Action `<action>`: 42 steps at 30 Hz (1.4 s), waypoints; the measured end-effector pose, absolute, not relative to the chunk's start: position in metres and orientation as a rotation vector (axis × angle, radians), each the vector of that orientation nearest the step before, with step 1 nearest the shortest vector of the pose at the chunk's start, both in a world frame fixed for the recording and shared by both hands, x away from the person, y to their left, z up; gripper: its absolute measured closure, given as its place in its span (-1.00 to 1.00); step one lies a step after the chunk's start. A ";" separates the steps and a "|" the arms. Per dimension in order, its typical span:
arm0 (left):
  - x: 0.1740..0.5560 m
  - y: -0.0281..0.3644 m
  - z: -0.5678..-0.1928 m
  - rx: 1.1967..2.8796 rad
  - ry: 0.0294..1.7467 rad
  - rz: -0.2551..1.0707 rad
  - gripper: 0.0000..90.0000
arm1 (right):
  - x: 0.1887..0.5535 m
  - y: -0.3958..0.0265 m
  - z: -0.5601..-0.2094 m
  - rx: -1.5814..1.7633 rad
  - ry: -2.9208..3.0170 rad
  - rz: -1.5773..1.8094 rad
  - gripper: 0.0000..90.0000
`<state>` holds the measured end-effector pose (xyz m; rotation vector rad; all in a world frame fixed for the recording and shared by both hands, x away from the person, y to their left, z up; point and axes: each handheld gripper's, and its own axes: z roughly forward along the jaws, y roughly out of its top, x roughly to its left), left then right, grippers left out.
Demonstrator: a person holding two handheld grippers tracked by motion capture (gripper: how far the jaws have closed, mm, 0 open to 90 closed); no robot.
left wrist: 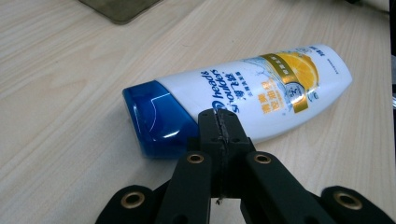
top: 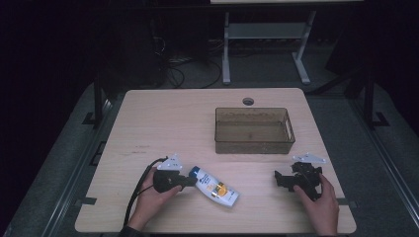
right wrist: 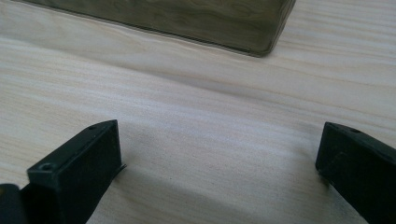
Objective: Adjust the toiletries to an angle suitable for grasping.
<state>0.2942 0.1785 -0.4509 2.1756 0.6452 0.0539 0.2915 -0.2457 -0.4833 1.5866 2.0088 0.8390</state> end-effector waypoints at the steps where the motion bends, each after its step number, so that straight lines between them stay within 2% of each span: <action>1: 0.295 0.178 -0.451 2.173 0.646 0.054 1.00 | 0.292 -0.246 -0.483 1.586 2.009 0.839 -1.00; 26: 0.309 0.164 -0.447 2.154 0.630 0.051 1.00 | 0.292 -0.246 -0.483 1.583 2.010 0.839 -1.00; 42: 0.297 0.117 -0.429 2.155 0.487 -0.020 1.00 | 0.291 -0.246 -0.483 1.584 2.009 0.839 -1.00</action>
